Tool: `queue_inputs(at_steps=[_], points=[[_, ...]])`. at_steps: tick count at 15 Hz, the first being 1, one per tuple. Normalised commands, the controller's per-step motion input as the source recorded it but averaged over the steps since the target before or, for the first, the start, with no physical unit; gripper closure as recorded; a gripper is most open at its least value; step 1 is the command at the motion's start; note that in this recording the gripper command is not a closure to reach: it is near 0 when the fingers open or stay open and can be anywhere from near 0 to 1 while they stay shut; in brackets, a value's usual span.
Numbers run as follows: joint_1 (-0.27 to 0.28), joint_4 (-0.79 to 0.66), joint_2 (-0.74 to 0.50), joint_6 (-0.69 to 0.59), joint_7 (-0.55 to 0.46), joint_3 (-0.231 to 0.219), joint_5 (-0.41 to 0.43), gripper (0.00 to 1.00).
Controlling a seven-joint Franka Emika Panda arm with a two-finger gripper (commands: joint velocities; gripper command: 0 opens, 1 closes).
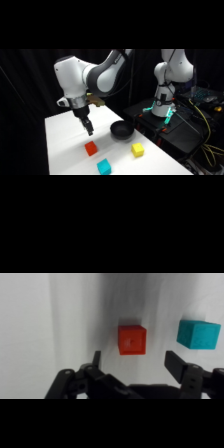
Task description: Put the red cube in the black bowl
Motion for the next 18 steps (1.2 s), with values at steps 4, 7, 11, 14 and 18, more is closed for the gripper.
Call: queue_inputs(at_steps=[4, 7, 11, 14, 18], points=[[-0.051, 0.12, 0.17, 0.18, -0.09, 0.081, 0.096, 0.0], [-0.071, 0.09, 0.16, 0.25, -0.12, 0.098, 0.136, 0.0], [-0.086, 0.08, 0.14, 0.24, -0.13, 0.106, 0.148, 0.0], [-0.12, 0.14, 0.19, 0.21, -0.16, 0.102, 0.137, 0.0], [-0.094, 0.21, 0.2, 0.15, -0.14, 0.07, 0.075, 0.0]])
